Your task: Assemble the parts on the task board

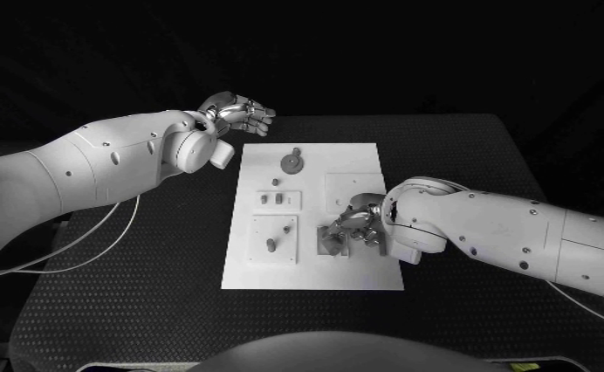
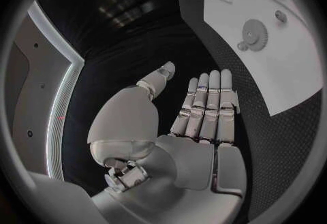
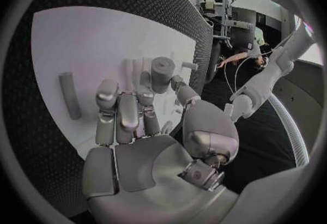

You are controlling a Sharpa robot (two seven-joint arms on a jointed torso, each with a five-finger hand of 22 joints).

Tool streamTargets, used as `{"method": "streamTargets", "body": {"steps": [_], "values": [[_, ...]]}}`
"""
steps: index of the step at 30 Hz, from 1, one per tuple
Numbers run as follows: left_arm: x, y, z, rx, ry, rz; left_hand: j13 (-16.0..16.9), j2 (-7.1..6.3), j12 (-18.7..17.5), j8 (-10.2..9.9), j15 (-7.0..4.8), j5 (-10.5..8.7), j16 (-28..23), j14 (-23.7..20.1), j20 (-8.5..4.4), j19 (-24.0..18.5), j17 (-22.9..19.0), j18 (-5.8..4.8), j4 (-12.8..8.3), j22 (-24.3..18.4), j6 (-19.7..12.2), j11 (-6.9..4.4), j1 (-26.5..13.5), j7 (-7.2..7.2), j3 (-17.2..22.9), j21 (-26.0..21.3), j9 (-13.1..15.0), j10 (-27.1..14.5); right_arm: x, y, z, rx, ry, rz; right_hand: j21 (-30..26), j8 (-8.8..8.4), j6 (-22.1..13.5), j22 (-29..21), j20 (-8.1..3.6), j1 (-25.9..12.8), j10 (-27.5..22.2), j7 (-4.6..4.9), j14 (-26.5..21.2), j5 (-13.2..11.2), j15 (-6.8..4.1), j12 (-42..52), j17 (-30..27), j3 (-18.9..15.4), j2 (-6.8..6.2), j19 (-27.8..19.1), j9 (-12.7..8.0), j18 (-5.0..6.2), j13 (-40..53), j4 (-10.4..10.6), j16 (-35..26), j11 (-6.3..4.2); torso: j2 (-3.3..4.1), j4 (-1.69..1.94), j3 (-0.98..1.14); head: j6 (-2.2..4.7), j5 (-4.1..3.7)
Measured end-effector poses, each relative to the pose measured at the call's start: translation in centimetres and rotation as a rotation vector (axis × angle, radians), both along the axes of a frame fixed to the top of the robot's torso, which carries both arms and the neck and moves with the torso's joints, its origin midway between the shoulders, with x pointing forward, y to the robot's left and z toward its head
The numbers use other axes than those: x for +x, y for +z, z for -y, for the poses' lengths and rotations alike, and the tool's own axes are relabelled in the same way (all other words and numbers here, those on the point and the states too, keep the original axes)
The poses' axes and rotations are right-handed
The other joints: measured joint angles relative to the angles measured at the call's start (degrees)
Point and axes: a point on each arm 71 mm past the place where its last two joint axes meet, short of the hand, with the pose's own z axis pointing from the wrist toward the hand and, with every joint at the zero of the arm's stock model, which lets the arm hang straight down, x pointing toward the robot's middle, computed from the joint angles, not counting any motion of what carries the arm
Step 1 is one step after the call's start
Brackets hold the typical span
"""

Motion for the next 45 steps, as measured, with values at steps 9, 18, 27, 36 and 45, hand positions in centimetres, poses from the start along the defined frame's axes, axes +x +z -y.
{"method": "streamTargets", "body": {"steps": [9, 18, 27, 36, 45], "values": [[0.0, 0.0, 0.0, 0.0, 0.0, 0.0, 0.0, 0.0, 0.0, 0.0, 0.0, 0.0, 0.0, 0.0, 0.0, 0.0, 0.0, 0.09, 0.2, 0.0, 0.0, 0.0, 0.0, 0.0, 0.2, 0.0, 0.0, 0.0, -0.1, 0.0, -0.2, 0.005, 0.007, 0.002, 0.0, -0.5, 0.0, -0.4, 0.1, -1.8, 0.0, -0.01, -0.9, 0.0, 0.21, -0.2, -1.7, 4.7, -6.81, -0.1, 0.0, 0.0, 0.3, 6.7, 0.3, 0.0, -0.01, 0.03, -0.04, -0.07, 0.03], [0.0, 0.0, 0.0, 0.0, 0.0, 0.0, 0.0, 0.0, 0.0, 0.0, -0.2, 0.0, 0.0, 0.2, 0.0, 0.0, 0.0, 0.56, 0.2, 0.0, 0.0, 0.0, 0.0, 0.0, 0.2, 0.0, -0.1, 0.0, -0.3, 0.0, -0.1, 0.01, 0.014, 0.0, 0.0, -0.5, -0.3, -0.4, -0.05, -1.3, 0.0, 0.15, -1.2, 0.0, 0.2, -0.4, -2.4, 6.3, -8.95, 0.1, 0.3, 0.0, 0.5, 9.8, 0.7, 0.0, -0.01, 0.0, -0.01, -0.07, 0.03], [0.0, 0.0, -0.1, 0.001, 0.002, -0.001, 0.0, 0.0, 0.0, 0.0, -0.19, 0.0, 0.0, 0.2, 0.0, 0.0, 0.1, 0.54, 0.2, 0.0, 0.0, 0.0, 0.0, 0.0, 0.2, 0.0, -0.1, 0.0, -0.6, 0.2, 1.5, 0.001, 0.036, 0.032, 0.2, -0.5, -0.4, -0.4, -0.05, 3.5, 0.0, 0.05, -1.2, 0.0, 0.19, -0.4, -2.8, 5.9, -9.42, 0.1, 0.8, 0.0, 0.7, 7.0, 1.2, 0.01, -0.02, -0.02, 0.03, 0.05, 0.09], [0.0, 0.0, -0.2, 0.001, 0.003, -0.001, -0.1, 0.0, 0.0, 0.0, -0.19, 0.0, 0.0, 0.2, 0.0, 0.0, 0.1, 0.52, 0.2, 0.0, 0.0, 0.0, 0.0, 0.0, 0.2, 0.0, 0.0, 0.0, -1.5, 0.5, 1.9, 0.007, 0.084, 0.043, 0.2, -0.27, -0.3, -0.5, -0.03, 7.1, 0.0, 0.06, -1.3, 0.0, 0.19, -0.4, -3.3, 5.2, -9.28, 0.0, 1.1, 0.0, 0.7, 4.6, 1.3, 0.01, -0.04, -0.12, 0.03, 0.12, 0.3], [0.0, 0.0, -0.2, 0.0, 0.002, -0.001, -0.1, 0.0, 0.0, 0.0, -0.19, 0.0, 0.0, 0.2, 0.0, 0.0, 0.1, 0.49, 0.2, 0.0, 0.0, 0.0, 0.0, 0.0, 0.2, 0.0, 0.0, 0.0, -1.6, 0.6, 1.1, 0.012, 0.115, 0.047, 0.2, 0.01, 0.3, -0.6, -0.02, 8.8, 0.2, -0.35, -1.3, 0.0, 0.18, -0.4, -3.3, 4.6, -7.94, 0.0, 1.3, 0.0, 0.7, 4.0, 1.6, -0.23, -0.03, -0.06, 0.07, 0.1, 0.16]]}}
